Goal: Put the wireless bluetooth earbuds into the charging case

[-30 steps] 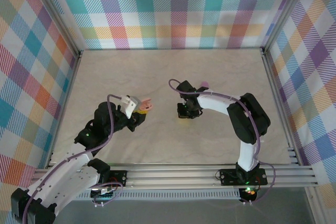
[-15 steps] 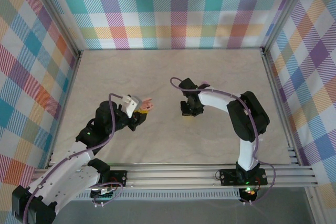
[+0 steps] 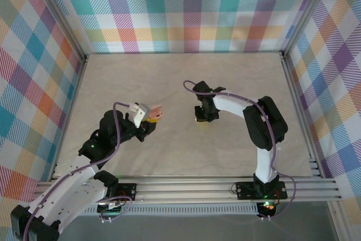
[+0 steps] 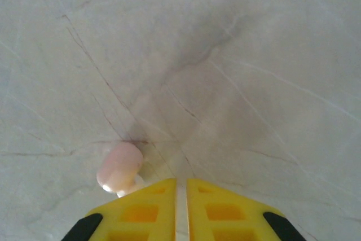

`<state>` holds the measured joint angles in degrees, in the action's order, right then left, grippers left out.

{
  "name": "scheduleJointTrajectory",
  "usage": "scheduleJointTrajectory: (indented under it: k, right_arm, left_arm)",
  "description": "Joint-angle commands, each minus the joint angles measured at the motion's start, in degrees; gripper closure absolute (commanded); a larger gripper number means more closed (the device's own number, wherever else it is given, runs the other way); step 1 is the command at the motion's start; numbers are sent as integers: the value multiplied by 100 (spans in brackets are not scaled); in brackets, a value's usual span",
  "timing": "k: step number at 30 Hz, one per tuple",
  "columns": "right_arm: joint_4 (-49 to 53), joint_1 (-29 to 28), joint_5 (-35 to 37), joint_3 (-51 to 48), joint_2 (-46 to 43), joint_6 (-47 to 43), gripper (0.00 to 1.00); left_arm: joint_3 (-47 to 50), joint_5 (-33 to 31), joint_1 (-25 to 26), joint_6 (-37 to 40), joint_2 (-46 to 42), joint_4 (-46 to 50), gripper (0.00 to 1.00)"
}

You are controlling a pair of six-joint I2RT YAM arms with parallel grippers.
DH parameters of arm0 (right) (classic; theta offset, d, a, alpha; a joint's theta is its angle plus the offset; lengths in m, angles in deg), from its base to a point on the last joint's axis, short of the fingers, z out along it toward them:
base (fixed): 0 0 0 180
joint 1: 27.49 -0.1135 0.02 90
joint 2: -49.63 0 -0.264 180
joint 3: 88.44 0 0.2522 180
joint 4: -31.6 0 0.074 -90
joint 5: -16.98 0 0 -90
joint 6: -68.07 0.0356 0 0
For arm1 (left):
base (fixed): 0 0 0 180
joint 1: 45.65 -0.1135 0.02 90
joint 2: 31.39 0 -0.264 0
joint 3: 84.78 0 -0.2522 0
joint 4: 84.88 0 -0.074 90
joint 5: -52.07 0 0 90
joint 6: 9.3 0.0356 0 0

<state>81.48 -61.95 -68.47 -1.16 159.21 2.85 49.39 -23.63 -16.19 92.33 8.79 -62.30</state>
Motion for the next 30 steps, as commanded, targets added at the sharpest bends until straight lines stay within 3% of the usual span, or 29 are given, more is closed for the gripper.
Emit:
scheduleJointTrajectory:
  k: [1, 11, 23, 30]
  right_arm:
    - [293, 18, 277, -56, -525, -102, 80]
    - [485, -313, 230, 497, -179, 167, 55]
    - [517, -404, 112, 891, 348, 112, 58]
    - [623, -399, 262, 1060, 603, -25, 59]
  left_arm:
    - [-177, -7, 43, 68, -57, -18, 90]
    - [-117, 112, 43, -14, 112, -239, 90]
    - [124, 632, 52, -626, 816, -1497, 91]
    - [-9, 679, 60, -542, 1015, -1554, 91]
